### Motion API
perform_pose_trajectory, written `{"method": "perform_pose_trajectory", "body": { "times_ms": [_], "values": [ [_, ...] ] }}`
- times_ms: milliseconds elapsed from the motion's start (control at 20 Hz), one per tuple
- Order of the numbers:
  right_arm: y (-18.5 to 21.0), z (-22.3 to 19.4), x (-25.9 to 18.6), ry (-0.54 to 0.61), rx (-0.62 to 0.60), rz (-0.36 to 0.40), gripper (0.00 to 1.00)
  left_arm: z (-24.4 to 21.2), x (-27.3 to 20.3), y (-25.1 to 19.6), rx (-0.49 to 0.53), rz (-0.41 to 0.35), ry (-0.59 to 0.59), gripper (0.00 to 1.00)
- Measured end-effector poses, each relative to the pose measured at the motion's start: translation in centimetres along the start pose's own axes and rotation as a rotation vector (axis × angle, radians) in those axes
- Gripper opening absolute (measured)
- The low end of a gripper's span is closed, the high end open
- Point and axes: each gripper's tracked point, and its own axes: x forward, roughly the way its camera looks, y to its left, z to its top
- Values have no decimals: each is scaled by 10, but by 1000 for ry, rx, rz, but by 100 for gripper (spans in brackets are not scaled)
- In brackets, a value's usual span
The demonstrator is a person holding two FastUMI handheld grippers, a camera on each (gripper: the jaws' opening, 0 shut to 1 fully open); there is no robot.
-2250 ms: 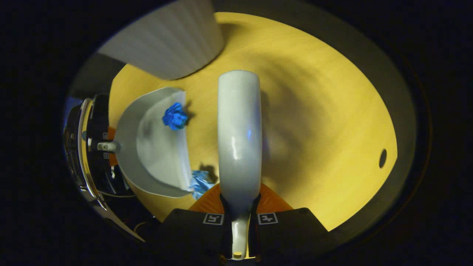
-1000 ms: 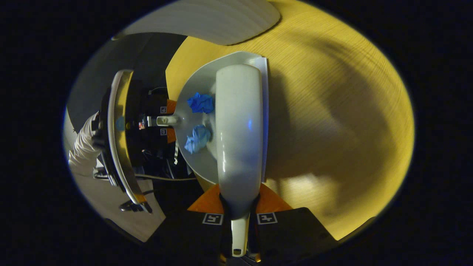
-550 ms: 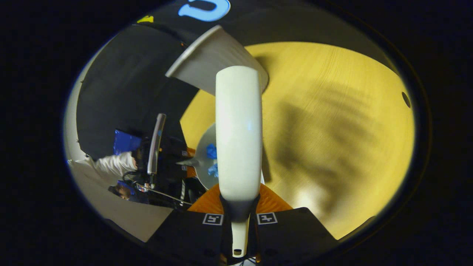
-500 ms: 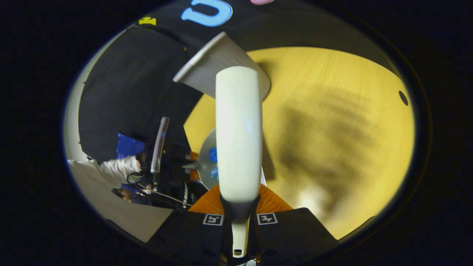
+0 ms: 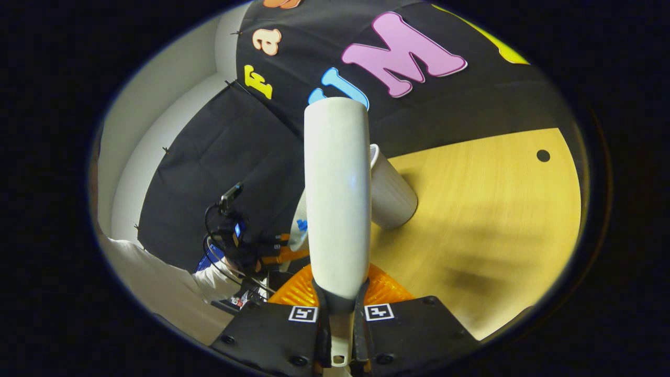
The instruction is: Pick up the small broom and dustpan from the desktop, sweep the trash into the dustpan with the broom, and then empty the trash into the garbage bin.
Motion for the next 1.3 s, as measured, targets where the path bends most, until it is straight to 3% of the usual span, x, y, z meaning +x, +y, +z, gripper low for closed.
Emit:
{"method": "perform_pose_trajectory", "body": {
  "times_ms": [250, 300, 500, 600, 850, 950, 1100, 1300],
  "values": [
    [3, -5, -3, -52, 21, -15, 18, 15, 2, 89, 142, 310, 125, 24],
    [2, -6, -4, -54, 27, -22, 18, -1, -5, 76, 192, 354, 168, 24],
    [-16, -25, -14, -40, 39, -66, 18, 24, -12, 82, 416, 475, 340, 24],
    [-16, -33, -17, -35, 52, -65, 18, 31, -20, 78, 585, 564, 409, 24],
    [-25, -47, -20, -18, 65, -85, 18, 58, -32, 75, 1177, 868, 531, 24],
    [-28, -49, -20, -12, 70, -88, 18, 56, -29, 73, 1319, 923, 528, 24],
    [-35, -49, -18, 3, 63, -113, 18, 60, -28, 70, 1306, 927, 433, 24],
    [-38, -42, -15, -2, 56, -155, 18, 50, -23, 57, 952, 852, 180, 24]
  ]
}}
